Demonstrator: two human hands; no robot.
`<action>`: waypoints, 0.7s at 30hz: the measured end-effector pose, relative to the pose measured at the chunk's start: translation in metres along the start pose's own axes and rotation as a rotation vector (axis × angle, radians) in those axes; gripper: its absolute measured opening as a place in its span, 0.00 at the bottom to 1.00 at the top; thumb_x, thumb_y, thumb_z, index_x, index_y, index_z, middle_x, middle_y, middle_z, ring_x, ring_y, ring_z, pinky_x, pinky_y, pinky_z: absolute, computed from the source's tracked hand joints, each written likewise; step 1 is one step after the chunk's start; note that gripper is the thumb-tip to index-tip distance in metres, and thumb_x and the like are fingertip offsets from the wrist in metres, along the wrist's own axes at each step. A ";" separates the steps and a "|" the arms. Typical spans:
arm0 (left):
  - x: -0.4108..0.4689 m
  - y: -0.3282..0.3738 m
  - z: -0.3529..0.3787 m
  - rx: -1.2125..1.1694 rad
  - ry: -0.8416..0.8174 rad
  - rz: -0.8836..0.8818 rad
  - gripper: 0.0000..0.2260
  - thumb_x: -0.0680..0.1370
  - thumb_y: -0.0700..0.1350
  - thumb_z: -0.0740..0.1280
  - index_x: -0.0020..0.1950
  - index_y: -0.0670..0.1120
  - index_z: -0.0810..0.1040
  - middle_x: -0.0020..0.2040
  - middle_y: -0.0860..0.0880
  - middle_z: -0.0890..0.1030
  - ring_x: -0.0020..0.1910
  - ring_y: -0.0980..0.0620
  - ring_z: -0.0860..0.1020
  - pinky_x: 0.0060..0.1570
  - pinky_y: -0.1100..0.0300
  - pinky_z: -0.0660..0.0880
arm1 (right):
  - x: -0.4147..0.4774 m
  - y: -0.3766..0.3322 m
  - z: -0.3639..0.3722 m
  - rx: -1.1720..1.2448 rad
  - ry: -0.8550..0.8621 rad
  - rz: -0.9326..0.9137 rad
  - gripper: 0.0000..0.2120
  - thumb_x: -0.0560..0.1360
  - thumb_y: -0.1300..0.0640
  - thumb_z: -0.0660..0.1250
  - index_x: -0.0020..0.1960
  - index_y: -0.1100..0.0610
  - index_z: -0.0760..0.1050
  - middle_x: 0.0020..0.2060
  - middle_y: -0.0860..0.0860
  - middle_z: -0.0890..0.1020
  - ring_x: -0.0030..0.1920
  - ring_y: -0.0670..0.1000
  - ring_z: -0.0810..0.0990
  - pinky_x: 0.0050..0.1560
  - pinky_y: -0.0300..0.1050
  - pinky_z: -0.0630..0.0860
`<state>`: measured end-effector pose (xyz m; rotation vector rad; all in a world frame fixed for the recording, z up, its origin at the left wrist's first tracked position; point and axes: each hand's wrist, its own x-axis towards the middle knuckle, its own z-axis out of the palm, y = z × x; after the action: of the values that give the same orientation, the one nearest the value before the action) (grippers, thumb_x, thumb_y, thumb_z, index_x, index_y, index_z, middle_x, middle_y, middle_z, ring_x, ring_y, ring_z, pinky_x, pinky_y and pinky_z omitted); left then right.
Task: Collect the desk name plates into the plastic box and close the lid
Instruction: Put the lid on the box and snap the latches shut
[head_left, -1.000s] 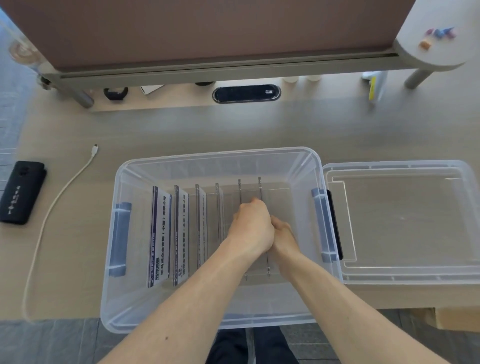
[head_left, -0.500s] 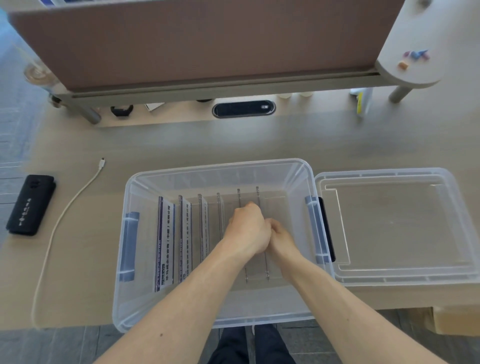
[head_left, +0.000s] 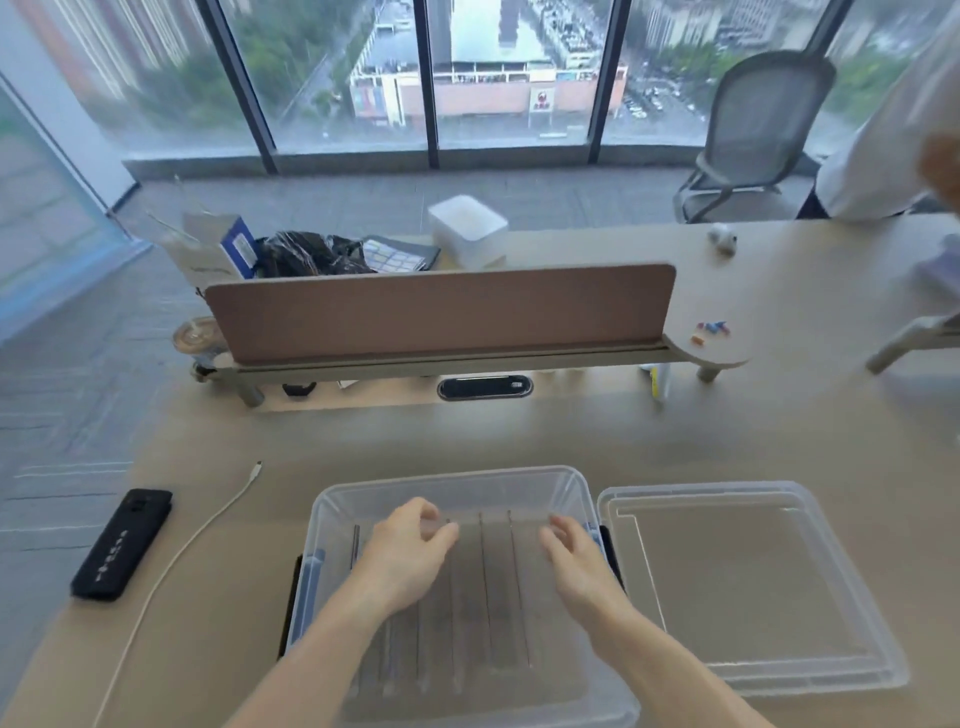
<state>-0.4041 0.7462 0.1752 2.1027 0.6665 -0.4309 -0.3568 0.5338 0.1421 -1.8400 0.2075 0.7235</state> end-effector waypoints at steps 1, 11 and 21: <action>-0.001 -0.003 -0.002 -0.016 -0.007 -0.003 0.15 0.80 0.58 0.65 0.63 0.53 0.75 0.60 0.50 0.81 0.56 0.48 0.82 0.57 0.46 0.81 | -0.004 -0.002 -0.007 0.005 0.023 -0.005 0.21 0.84 0.52 0.58 0.76 0.52 0.64 0.66 0.49 0.73 0.63 0.49 0.73 0.63 0.43 0.68; 0.020 0.095 0.093 -0.085 -0.159 0.211 0.12 0.79 0.55 0.67 0.58 0.51 0.79 0.53 0.50 0.84 0.53 0.49 0.82 0.55 0.48 0.82 | -0.027 0.019 -0.150 -0.010 0.312 0.073 0.20 0.82 0.51 0.62 0.72 0.53 0.69 0.64 0.51 0.77 0.66 0.53 0.76 0.69 0.57 0.72; 0.045 0.184 0.216 -0.081 -0.197 0.146 0.17 0.77 0.57 0.69 0.62 0.51 0.76 0.57 0.49 0.81 0.51 0.47 0.81 0.52 0.51 0.80 | -0.007 0.079 -0.319 0.095 0.454 0.124 0.19 0.82 0.55 0.63 0.71 0.57 0.70 0.63 0.55 0.78 0.64 0.55 0.77 0.69 0.57 0.71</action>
<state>-0.2708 0.4933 0.1460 1.9860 0.4072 -0.5122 -0.2791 0.2143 0.1531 -1.8910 0.6446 0.3616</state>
